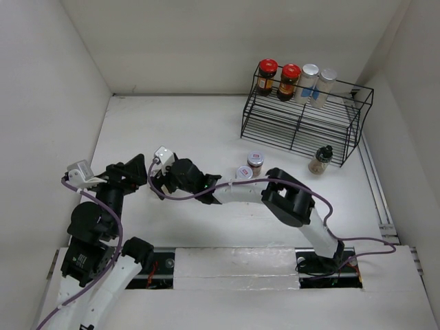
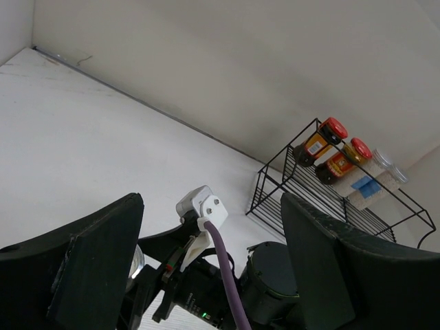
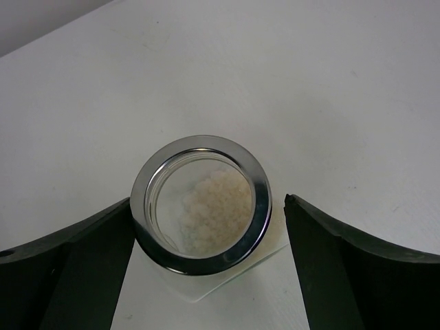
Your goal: Organize the condiment bottles
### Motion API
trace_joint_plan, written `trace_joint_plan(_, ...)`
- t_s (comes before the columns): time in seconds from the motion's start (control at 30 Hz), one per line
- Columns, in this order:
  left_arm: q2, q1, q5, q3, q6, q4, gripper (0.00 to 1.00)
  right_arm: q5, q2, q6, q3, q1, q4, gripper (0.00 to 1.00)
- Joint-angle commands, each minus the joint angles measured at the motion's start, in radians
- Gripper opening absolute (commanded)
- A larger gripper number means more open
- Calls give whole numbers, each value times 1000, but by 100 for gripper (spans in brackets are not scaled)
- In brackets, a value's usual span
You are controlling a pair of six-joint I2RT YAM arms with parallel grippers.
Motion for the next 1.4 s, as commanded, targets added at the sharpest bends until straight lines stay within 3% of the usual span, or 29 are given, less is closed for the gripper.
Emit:
trace_joint_plan(0.0,13,1,12,-7,11,40,76,9,26,13,40,9,44,91)
trace_joint_plan(0.2,13,1,12,-7,11,40,76,42,35,31,30,9,117,80)
trace_joint_plan(0.23,13,1,12,-7,11,40,76,51,35,31,30,9,126,75)
trace_joint_plan(0.27,13,1,12,-7,11,40,76,62,26,31,21,9,127,64)
trace_joint_plan(0.3,13,1,12,-7,11,40,76,73,26,42,11,9,127,62)
trace_joint_plan(0.6,13,1,21,-7,11,39,75,162,-216,51,-232,-1,177,54)
trace_joint_plan(0.87,13,1,21,-7,11,39,75,162,-447,19,-297,-80,125,53)
trace_joint_plan(1.13,3,1,21,-7,20,39,75,111,-629,10,-297,-338,39,53)
trace_joint_plan(1.37,13,1,33,-7,20,39,75,111,-639,-36,-176,-576,-67,53)
